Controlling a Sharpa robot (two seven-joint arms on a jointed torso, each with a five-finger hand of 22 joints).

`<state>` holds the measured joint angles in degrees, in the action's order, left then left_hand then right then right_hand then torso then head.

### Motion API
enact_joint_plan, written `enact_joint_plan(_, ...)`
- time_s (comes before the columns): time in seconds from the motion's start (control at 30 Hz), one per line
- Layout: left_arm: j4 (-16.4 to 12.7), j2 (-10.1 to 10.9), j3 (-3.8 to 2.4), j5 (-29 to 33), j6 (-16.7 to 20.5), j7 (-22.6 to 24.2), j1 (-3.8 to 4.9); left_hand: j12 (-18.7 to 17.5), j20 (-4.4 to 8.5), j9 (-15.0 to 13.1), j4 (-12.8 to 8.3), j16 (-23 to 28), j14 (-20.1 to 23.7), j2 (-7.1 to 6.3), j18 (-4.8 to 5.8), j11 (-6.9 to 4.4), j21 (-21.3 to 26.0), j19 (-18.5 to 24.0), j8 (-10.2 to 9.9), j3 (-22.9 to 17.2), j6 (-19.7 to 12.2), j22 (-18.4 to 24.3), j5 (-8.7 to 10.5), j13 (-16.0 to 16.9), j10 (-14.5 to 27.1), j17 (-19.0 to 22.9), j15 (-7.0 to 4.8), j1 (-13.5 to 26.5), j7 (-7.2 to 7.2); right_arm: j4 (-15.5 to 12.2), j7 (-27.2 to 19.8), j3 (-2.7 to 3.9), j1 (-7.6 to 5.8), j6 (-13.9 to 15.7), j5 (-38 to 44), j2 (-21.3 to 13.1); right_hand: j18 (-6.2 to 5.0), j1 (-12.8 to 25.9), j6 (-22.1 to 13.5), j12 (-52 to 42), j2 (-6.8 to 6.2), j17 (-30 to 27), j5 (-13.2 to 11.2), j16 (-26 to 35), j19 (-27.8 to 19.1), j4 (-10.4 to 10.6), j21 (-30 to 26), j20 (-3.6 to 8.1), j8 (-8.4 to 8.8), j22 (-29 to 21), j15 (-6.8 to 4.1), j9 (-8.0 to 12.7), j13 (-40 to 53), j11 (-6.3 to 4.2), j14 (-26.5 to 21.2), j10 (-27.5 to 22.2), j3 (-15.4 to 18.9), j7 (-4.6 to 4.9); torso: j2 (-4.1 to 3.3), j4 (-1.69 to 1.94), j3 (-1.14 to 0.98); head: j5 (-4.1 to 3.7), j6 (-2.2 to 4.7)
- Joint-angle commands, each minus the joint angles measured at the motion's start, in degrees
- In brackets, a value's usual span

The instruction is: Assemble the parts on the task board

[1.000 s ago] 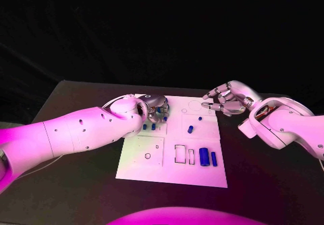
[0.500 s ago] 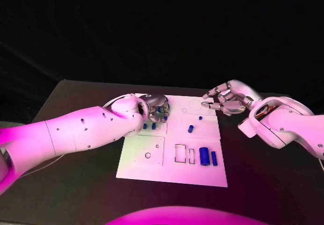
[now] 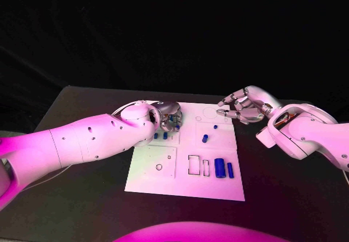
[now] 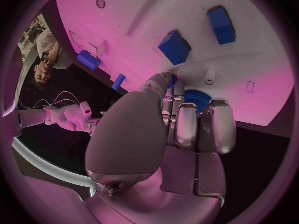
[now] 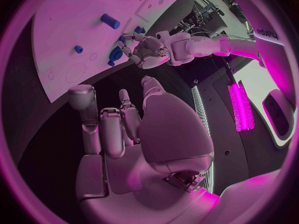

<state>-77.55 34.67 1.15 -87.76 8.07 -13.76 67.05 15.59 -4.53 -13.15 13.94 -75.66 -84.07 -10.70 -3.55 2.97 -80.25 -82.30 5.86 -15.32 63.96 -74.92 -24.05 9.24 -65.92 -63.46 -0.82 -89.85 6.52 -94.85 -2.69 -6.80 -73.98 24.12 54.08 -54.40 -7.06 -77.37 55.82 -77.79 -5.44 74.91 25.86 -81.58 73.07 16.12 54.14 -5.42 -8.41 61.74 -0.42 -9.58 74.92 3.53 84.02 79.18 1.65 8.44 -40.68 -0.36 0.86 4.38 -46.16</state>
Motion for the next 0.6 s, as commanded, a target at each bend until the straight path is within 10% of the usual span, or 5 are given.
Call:
enact_joint_plan(0.03, 0.07, -0.14, 0.09, 0.43, -1.16, 0.45, -0.14, -0.47, 0.25, 0.11, -0.07, -0.27, -0.64, 0.72, 0.45, 0.07, -0.36, -0.09, 0.13, -0.54, 0.54, -4.9, 0.55, -0.09, -0.74, 0.09, -0.39, -0.11, 0.04, -0.03, -0.29, 0.0, 0.04, -0.8, 0.18, 0.05, -0.39, 0.21, -0.1, -0.05, 0.45, 1.41, 0.25, 0.16, -0.08, -0.1, -0.36, 0.13, -0.21, 0.0, -0.43, -0.1, 2.15, -0.19, 2.66, -0.22, 0.19, -0.35, -0.01, 0.03, 0.01, -0.06, 0.05)
enact_joint_plan(0.6, -1.26, 0.91, -0.33, 1.75, 3.93, 1.29, -0.14, -3.29, 0.12, 1.43, -2.94, -0.22, -0.42, 0.12, 0.74, 0.52, -1.32, -0.76, -1.14, -4.79, 1.61, -6.01, 2.68, -0.63, -2.76, 1.16, -0.09, -0.79, 0.94, 0.16, -0.44, 0.0, 0.17, -0.68, 0.18, 0.13, -0.39, 0.21, -0.1, -0.05, 0.45, 1.41, 0.25, 0.16, -0.08, -0.1, -0.36, 0.13, -0.21, 0.0, -0.43, -0.1, 2.15, -0.19, 2.66, -0.22, 0.19, -0.35, 0.12, 0.08, 0.04, -0.17, 0.73)
